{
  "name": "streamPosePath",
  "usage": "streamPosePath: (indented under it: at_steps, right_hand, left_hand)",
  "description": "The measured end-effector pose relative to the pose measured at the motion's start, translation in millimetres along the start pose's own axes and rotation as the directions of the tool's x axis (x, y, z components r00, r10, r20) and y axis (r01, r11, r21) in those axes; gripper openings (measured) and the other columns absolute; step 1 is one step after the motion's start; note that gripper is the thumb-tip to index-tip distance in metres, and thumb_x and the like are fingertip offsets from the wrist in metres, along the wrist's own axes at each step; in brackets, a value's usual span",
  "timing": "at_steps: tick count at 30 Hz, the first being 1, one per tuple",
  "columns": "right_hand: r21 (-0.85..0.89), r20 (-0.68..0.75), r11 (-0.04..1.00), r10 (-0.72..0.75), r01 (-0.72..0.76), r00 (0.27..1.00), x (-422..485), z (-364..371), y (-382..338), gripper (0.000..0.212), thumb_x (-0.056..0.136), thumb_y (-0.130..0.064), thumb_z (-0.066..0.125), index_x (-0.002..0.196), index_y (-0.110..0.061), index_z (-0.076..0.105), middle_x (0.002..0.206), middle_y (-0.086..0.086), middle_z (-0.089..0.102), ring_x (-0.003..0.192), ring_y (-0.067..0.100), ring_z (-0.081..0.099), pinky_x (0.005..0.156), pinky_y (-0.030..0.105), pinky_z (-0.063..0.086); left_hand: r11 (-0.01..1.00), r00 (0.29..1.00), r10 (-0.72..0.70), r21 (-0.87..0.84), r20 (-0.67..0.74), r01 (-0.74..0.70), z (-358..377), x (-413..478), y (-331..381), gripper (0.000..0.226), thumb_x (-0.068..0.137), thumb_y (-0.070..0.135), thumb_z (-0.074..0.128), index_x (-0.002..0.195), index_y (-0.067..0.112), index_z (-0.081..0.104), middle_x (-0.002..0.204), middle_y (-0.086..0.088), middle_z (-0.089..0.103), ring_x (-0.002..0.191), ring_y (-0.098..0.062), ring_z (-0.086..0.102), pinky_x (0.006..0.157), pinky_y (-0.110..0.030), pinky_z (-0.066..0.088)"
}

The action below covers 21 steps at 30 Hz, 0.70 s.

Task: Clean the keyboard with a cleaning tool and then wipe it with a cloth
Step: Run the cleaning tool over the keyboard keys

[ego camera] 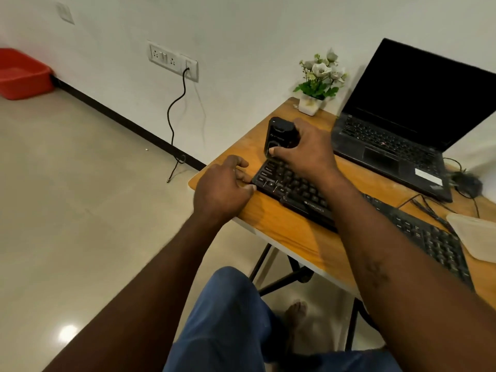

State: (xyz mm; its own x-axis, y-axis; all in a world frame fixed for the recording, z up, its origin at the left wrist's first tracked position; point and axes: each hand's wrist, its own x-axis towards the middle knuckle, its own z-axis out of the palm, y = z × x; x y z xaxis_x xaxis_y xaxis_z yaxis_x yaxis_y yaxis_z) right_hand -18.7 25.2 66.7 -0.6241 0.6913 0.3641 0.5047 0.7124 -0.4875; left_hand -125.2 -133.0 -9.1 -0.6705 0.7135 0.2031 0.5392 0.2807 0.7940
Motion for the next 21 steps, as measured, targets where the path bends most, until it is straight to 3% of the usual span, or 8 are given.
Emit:
streamPosePath:
  at_steps: [4, 8, 11, 14, 18, 21]
  right_hand:
    - [-0.114, 0.053, 0.993, 0.012, -0.006, 0.999, 28.2, 9.1, -0.2, 0.045, 0.076, -0.034, 0.087, 0.114, -0.020, 0.067, 0.112, 0.004, 0.072, 0.098, 0.020, 0.064, 0.072, 0.025, 0.042]
    - [-0.210, 0.209, 0.974, -0.042, 0.087, 0.977, 31.6, 7.9, -13.9, 0.046, 0.073, -0.036, 0.086, 0.113, -0.021, 0.070, 0.111, 0.003, 0.072, 0.101, 0.021, 0.063, 0.075, 0.029, 0.047]
    - [-0.174, 0.326, 0.969, -0.113, 0.177, 0.939, 20.3, 2.8, -28.5, 0.046, 0.073, -0.037, 0.087, 0.114, -0.022, 0.072, 0.106, -0.002, 0.073, 0.095, 0.015, 0.064, 0.076, 0.029, 0.052]
    - [-0.145, 0.367, 0.965, -0.152, 0.218, 0.918, 8.5, -2.1, -34.5, 0.041, 0.072, -0.035, 0.088, 0.107, -0.028, 0.069, 0.098, -0.009, 0.070, 0.088, 0.011, 0.062, 0.065, 0.021, 0.047]
    - [-0.085, 0.474, 0.976, -0.139, 0.202, 0.870, -1.5, -11.4, -41.1, 0.036, 0.070, -0.036, 0.090, 0.092, -0.036, 0.062, 0.091, -0.014, 0.068, 0.085, 0.005, 0.063, 0.065, 0.021, 0.045]
    - [-0.003, 0.457, 0.991, -0.120, 0.137, 0.881, 3.9, -23.4, -37.9, 0.036, 0.072, -0.033, 0.091, 0.096, -0.034, 0.064, 0.092, -0.014, 0.069, 0.087, 0.004, 0.064, 0.069, 0.021, 0.048]
  left_hand:
    - [1.000, 1.000, 0.012, 0.028, -0.005, -0.011, 2.2, 2.0, -2.7, 0.063, 0.071, 0.052, 0.088, 0.123, 0.033, 0.058, 0.095, 0.018, 0.070, 0.098, -0.007, 0.064, 0.083, -0.038, 0.056]
    - [0.996, 0.999, 0.020, 0.086, -0.043, -0.016, 6.1, 3.1, -3.1, 0.060, 0.071, 0.058, 0.087, 0.117, 0.035, 0.055, 0.088, 0.020, 0.065, 0.100, -0.012, 0.061, 0.080, -0.040, 0.055]
    - [0.995, 0.997, 0.024, 0.096, -0.075, -0.017, 6.7, 1.9, -4.3, 0.059, 0.073, 0.057, 0.086, 0.116, 0.033, 0.055, 0.087, 0.018, 0.064, 0.101, -0.012, 0.057, 0.074, -0.035, 0.048]
    - [0.995, 0.994, 0.007, 0.102, -0.106, 0.004, 6.3, 0.8, -3.2, 0.069, 0.069, 0.059, 0.088, 0.120, 0.030, 0.051, 0.093, 0.014, 0.063, 0.101, -0.012, 0.052, 0.071, -0.032, 0.041]
    - [0.992, 0.992, -0.004, 0.128, -0.129, 0.021, 7.1, 1.4, -5.0, 0.082, 0.064, 0.060, 0.090, 0.124, 0.027, 0.046, 0.106, 0.002, 0.062, 0.099, -0.017, 0.055, 0.068, -0.032, 0.043]
    - [0.992, 0.993, 0.017, 0.128, -0.116, -0.002, 6.8, 1.1, -4.9, 0.079, 0.065, 0.061, 0.089, 0.122, 0.029, 0.046, 0.100, 0.008, 0.062, 0.101, -0.016, 0.053, 0.069, -0.032, 0.043]
